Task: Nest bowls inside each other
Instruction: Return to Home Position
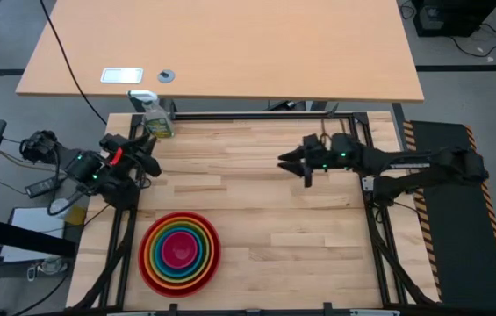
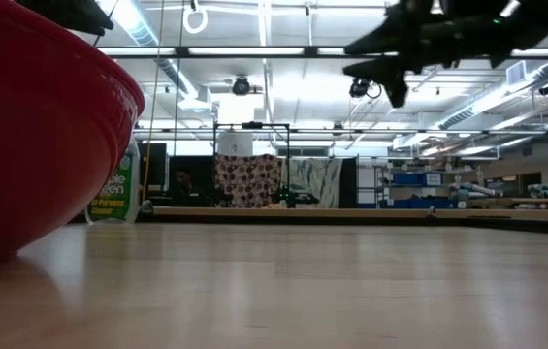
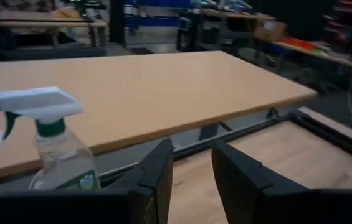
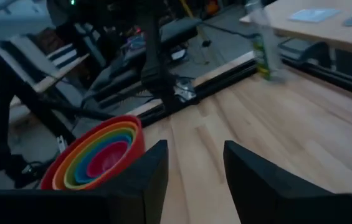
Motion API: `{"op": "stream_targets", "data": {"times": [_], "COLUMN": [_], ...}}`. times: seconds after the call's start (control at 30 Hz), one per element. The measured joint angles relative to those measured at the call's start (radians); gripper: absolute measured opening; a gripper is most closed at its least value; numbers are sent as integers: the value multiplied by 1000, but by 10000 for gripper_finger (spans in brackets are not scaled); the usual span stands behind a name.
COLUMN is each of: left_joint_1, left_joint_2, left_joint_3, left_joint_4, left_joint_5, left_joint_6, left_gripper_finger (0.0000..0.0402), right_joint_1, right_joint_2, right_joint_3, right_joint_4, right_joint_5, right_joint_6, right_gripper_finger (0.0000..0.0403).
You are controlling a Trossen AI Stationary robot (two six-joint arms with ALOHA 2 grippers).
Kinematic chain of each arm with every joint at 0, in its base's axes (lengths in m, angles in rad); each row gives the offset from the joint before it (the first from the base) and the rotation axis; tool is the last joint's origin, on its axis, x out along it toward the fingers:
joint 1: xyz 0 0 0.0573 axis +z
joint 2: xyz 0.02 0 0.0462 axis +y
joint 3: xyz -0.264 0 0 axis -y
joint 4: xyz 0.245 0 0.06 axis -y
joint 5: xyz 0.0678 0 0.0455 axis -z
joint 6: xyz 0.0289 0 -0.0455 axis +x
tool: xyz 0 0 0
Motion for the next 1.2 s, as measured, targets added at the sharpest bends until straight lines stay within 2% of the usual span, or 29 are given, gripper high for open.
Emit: {"op": "stream_targets", "data": {"times": [0.17,0.3,0.5,0.67,0.77,0.83,0.9,0.97,1.07,1.13,1.2], "left_joint_1": [103,160,106,18,-15,-23,-22,7,104,183,269], "left_joint_2": [14,-1,-65,-68,-43,-19,5,31,79,96,98], "left_joint_3": [0,0,0,0,0,0,0,0,1,1,0], "left_joint_4": [4,-74,-132,50,262,466,718,988,1331,1382,1327], "left_joint_5": [-27,-35,-36,-23,-19,0,74,212,515,731,876], "left_joint_6": [-22,-35,-94,-41,67,201,425,698,1059,1177,1181], "left_gripper_finger": [114,114,114,114,114,114,114,114,114,114,114], "right_joint_1": [-69,-135,-279,-366,-406,-432,-455,-477,-506,-522,-534], "right_joint_2": [-162,-275,-402,-479,-515,-532,-542,-545,-544,-545,-544], "right_joint_3": [-94,-150,-213,-219,-219,-219,-219,-219,-219,-219,-219], "right_joint_4": [-19,-21,-83,-189,-199,-199,-199,-198,-197,-186,-163], "right_joint_5": [-30,-59,-180,-265,-279,-297,-329,-367,-407,-416,-428], "right_joint_6": [17,39,82,83,88,103,122,144,159,159,167], "right_gripper_finger": [159,159,159,159,159,159,159,159,159,159,159]}}
